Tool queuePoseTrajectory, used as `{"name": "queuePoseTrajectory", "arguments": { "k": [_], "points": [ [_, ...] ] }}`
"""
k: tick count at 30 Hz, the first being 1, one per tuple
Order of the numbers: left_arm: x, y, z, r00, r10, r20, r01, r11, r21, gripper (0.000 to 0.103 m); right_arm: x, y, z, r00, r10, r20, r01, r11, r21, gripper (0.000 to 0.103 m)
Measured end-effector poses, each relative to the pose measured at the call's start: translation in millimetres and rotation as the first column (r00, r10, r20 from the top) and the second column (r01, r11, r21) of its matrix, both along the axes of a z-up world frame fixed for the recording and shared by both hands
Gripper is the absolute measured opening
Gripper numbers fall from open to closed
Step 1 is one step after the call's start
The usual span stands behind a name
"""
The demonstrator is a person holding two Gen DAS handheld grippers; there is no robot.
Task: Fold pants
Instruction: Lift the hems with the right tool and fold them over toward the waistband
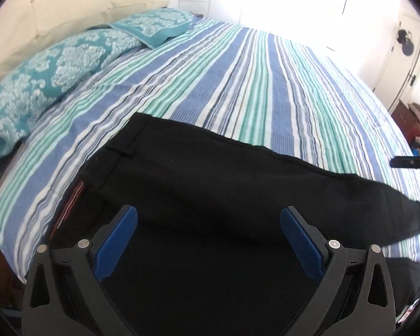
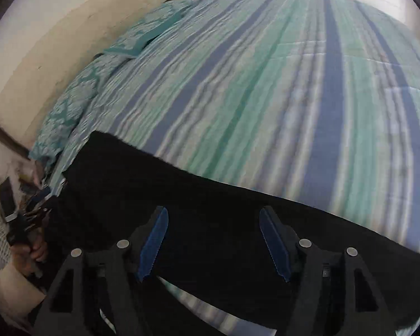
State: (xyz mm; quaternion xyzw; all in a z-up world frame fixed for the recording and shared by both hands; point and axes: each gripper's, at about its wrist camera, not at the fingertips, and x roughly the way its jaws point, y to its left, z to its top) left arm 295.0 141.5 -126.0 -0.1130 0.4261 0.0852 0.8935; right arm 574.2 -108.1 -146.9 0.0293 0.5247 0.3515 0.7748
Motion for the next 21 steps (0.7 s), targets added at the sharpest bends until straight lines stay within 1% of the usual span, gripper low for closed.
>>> {"name": "queuePoseTrajectory", "arguments": {
  "k": [1, 2, 3, 4, 5, 6, 8, 9, 10, 11, 12, 13, 14, 15, 16, 17, 18, 19, 21],
  "points": [
    [-6, 9, -9, 1.000, 0.005, 0.005, -0.005, 1.000, -0.010, 0.102, 11, 46, -6, 0.997, 0.080, -0.015, -0.079, 0.997, 0.021, 0.068],
    [-11, 15, -18, 1.000, 0.003, 0.003, -0.003, 1.000, -0.013, 0.102, 20, 89, -13, 0.989, 0.145, -0.015, -0.145, 0.989, 0.020, 0.068],
    [-16, 21, -27, 1.000, -0.001, -0.014, 0.001, 1.000, -0.009, 0.102, 31, 129, -20, 0.979, 0.202, -0.015, -0.202, 0.979, 0.010, 0.068],
    [-16, 26, -33, 0.999, -0.004, -0.051, 0.004, 1.000, -0.004, 0.102, 35, 163, -30, 0.967, 0.254, -0.023, -0.254, 0.967, -0.005, 0.067],
    [-16, 29, -33, 0.998, -0.009, -0.067, 0.009, 1.000, -0.011, 0.102, 44, 194, -40, 0.956, 0.293, -0.023, -0.294, 0.955, -0.042, 0.067],
    [-14, 33, -30, 0.999, -0.017, -0.051, 0.015, 1.000, -0.027, 0.102, 50, 219, -50, 0.946, 0.323, -0.021, -0.323, 0.942, -0.088, 0.067],
    [-13, 36, -21, 1.000, -0.016, -0.010, 0.016, 1.000, -0.019, 0.102, 71, 254, -76, 0.930, 0.360, -0.077, -0.368, 0.919, -0.142, 0.067],
    [-13, 39, -17, 1.000, -0.015, 0.000, 0.015, 1.000, -0.008, 0.102, 78, 265, -85, 0.923, 0.370, -0.103, -0.383, 0.909, -0.165, 0.067],
    [-13, 41, -14, 1.000, -0.012, 0.007, 0.012, 1.000, -0.004, 0.102, 82, 273, -96, 0.909, 0.388, -0.152, -0.411, 0.897, -0.163, 0.067],
    [-12, 43, -13, 1.000, -0.012, 0.011, 0.012, 1.000, -0.009, 0.102, 85, 278, -104, 0.895, 0.409, -0.180, -0.438, 0.882, -0.174, 0.066],
    [-11, 46, -14, 1.000, -0.012, 0.011, 0.012, 1.000, -0.018, 0.102, 86, 282, -106, 0.883, 0.432, -0.183, -0.463, 0.865, -0.190, 0.064],
    [-10, 47, -14, 1.000, -0.011, 0.009, 0.011, 1.000, -0.026, 0.102, 86, 284, -106, 0.873, 0.449, -0.191, -0.482, 0.853, -0.201, 0.059],
    [-9, 48, -14, 1.000, -0.010, 0.007, 0.010, 1.000, -0.028, 0.102, 86, 285, -105, 0.867, 0.457, -0.197, -0.493, 0.843, -0.213, 0.050],
    [-9, 49, -14, 1.000, -0.009, 0.006, 0.009, 1.000, -0.024, 0.102, 85, 287, -102, 0.866, 0.463, -0.189, -0.498, 0.832, -0.245, 0.024],
    [-9, 50, -14, 1.000, -0.006, 0.006, 0.006, 1.000, -0.017, 0.102, 81, 290, -98, 0.861, 0.478, -0.174, -0.508, 0.817, -0.272, 0.019],
    [-9, 50, -14, 1.000, -0.003, 0.007, 0.003, 1.000, -0.011, 0.102, 75, 296, -92, 0.853, 0.502, -0.141, -0.520, 0.795, -0.314, 0.017],
    [-8, 51, -14, 1.000, 0.002, 0.008, -0.002, 1.000, -0.007, 0.102, 66, 300, -85, 0.844, 0.526, -0.104, -0.525, 0.772, -0.359, 0.013],
    [-8, 51, -13, 1.000, 0.007, 0.011, -0.007, 1.000, -0.005, 0.102, 56, 306, -78, 0.834, 0.549, -0.053, -0.518, 0.746, -0.419, 0.010],
    [-8, 53, -13, 1.000, 0.012, 0.020, -0.012, 1.000, -0.010, 0.102, 41, 323, -66, 0.797, 0.597, 0.097, -0.452, 0.694, -0.561, 0.010]
  ]
}}
